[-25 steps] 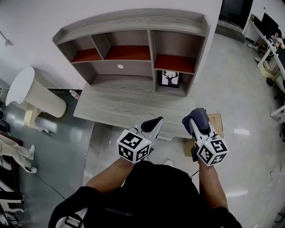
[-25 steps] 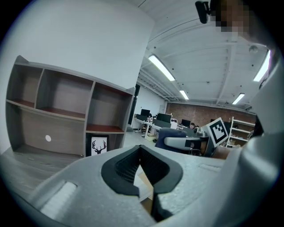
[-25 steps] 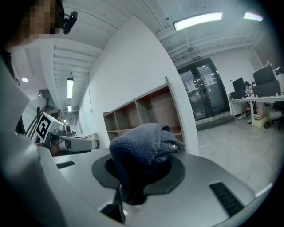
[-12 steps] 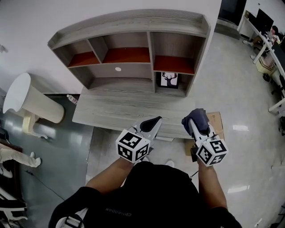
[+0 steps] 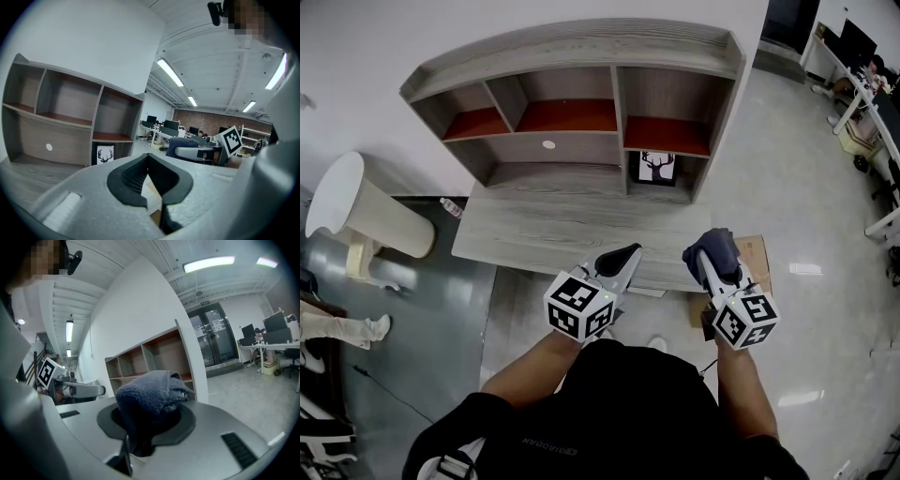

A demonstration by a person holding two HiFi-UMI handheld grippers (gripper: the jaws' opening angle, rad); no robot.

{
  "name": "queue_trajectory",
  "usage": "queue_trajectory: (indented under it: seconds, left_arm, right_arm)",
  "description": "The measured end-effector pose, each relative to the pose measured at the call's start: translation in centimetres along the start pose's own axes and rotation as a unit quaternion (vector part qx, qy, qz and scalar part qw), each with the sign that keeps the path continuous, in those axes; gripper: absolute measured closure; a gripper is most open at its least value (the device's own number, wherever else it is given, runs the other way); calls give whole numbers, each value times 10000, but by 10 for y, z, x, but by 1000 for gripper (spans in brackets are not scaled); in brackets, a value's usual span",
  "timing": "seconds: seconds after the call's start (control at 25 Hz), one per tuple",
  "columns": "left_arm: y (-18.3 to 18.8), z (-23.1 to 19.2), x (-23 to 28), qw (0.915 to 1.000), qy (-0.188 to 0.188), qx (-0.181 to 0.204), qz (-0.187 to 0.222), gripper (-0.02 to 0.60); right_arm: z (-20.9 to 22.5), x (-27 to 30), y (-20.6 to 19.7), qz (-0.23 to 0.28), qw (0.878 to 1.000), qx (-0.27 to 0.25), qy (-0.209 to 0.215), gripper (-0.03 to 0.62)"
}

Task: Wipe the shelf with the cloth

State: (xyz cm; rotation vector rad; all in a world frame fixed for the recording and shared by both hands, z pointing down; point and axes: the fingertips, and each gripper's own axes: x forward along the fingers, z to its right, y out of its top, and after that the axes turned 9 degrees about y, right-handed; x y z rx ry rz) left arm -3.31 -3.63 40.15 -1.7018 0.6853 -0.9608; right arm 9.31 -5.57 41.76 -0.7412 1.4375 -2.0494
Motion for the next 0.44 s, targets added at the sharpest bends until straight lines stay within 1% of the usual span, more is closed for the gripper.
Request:
queue_trajectory:
  seconds: [0.44]
  left_arm:
    - [-1, 5, -1, 10000, 27, 50, -18, 572]
  right_arm:
    - [0, -4, -3, -37, 10000, -25, 36, 499]
